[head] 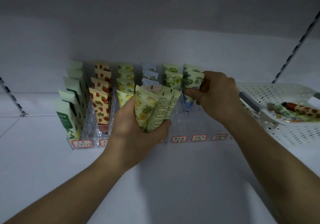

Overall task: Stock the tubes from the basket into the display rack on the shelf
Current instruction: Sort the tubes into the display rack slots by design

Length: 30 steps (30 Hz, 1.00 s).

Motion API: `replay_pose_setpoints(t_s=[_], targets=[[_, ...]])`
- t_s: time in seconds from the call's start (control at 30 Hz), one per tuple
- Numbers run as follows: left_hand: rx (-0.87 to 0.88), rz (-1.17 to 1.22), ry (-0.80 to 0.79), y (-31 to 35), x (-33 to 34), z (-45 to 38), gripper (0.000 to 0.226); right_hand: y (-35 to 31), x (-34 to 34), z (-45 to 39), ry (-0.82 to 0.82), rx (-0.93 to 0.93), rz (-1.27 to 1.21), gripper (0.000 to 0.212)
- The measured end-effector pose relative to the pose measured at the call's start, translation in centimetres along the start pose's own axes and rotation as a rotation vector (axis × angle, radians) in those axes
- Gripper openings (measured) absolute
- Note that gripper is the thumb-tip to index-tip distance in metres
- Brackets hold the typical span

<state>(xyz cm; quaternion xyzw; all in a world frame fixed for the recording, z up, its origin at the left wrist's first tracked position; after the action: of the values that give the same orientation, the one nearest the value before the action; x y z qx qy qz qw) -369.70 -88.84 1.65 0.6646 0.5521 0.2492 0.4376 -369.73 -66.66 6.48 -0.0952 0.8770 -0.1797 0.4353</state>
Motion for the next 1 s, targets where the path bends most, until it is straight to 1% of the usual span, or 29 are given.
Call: replay_pose_setpoints(t_s=[0.1, 0.2, 0.23, 0.27, 0.3, 0.33, 0.37, 0.4, 0.47, 0.5, 0.53, 0.6, 0.67, 0.73, 0.8, 0.83, 0.87, 0.93, 0.97, 1.0], targets=[[-0.055, 0.064, -0.043, -0.4, 0.5, 0.1, 0.035, 0.4, 0.3, 0.6, 0.042, 0.026, -0.033, 0.044], [-0.094, 0.180, -0.037, -0.3, 0.5, 0.1, 0.039, 0.5, 0.0, 2.3, 0.165, 0.065, -0.164, 0.042], [-0.110, 0.206, -0.038, -0.4, 0.4, 0.0, 0.037, 0.5, -0.6, 2.8, 0.222, 0.080, -0.220, 0.046], [-0.129, 0.231, -0.044, -0.5, 0.5, 0.0, 0.033, 0.4, -1.5, 3.2, 0.292, 0.071, -0.272, 0.045], [-0.145, 0.256, -0.056, -0.6, 0.6, 0.0, 0.029, -0.1, -2.4, 3.5, 0.354, 0.032, -0.323, 0.037], [-0.157, 0.278, -0.066, -0.7, 0.8, 0.0, 0.028, -0.9, -3.1, 3.7, 0.373, -0.023, -0.401, 0.026], [-0.162, 0.289, -0.077, -0.7, 0.9, 0.1, 0.027, -1.9, -3.1, 3.6, 0.318, -0.080, -0.509, 0.017], [-0.158, 0.289, -0.084, -0.6, 1.1, 0.2, 0.027, -3.3, -2.4, 3.7, 0.199, -0.136, -0.633, 0.013], [-0.125, 0.271, -0.102, -0.1, 1.4, 0.3, 0.028, -6.2, -0.2, 4.4, -0.104, -0.217, -0.851, 0.006], [-0.107, 0.257, -0.115, 0.2, 1.6, 0.4, 0.028, -7.2, 0.6, 4.9, -0.201, -0.228, -0.905, 0.007], [-0.104, 0.242, -0.128, 0.3, 1.7, 0.4, 0.028, -7.5, 1.1, 5.2, -0.256, -0.218, -0.929, 0.009], [-0.125, 0.239, -0.147, 0.0, 1.9, 0.5, 0.025, -7.2, 1.5, 5.1, -0.291, -0.166, -0.967, 0.007], [-0.149, 0.270, -0.122, -0.3, 1.7, 0.4, 0.027, -6.2, 1.6, 4.7, -0.275, -0.089, -1.058, 0.009], [-0.201, 0.332, -0.135, -0.8, 1.8, 0.4, 0.029, -5.2, 1.6, 4.3, -0.262, 0.014, -1.273, 0.013], [-0.239, 0.391, -0.195, -0.8, 2.5, 0.7, 0.030, -5.1, 1.4, 4.0, -0.297, 0.040, -1.476, 0.015], [-0.234, 0.378, -0.191, -0.7, 2.6, 0.8, 0.030, -5.3, 1.3, 3.9, -0.323, 0.035, -1.527, 0.017], [-0.216, 0.348, -0.165, -0.6, 2.3, 0.8, 0.029, -5.6, 1.3, 3.9, -0.351, 0.023, -1.566, 0.020], [-0.169, 0.268, -0.083, -0.3, 1.5, 0.6, 0.027, -6.0, 1.5, 3.9, -0.392, -0.002, -1.585, 0.034], [-0.157, 0.237, -0.051, -0.1, 1.1, 0.5, 0.027, -5.8, 1.6, 3.9, -0.375, -0.003, -1.545, 0.038], [-0.157, 0.215, -0.028, -0.1, 0.9, 0.5, 0.027, -5.5, 1.7, 3.8, -0.332, 0.001, -1.480, 0.034]])
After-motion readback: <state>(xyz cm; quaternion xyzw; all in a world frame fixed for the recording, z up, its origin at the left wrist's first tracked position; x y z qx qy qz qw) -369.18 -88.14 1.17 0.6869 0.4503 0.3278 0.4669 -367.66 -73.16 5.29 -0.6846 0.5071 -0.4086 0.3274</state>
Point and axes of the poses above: each hand's wrist, its own z-axis away from the middle knuckle, its own x-axis out of the palm, y = z × x, the point moved 9 cm from there along -z, towards the middle knuckle, and after that the axes turned 3 degrees about -x, right-handed, at the moved point
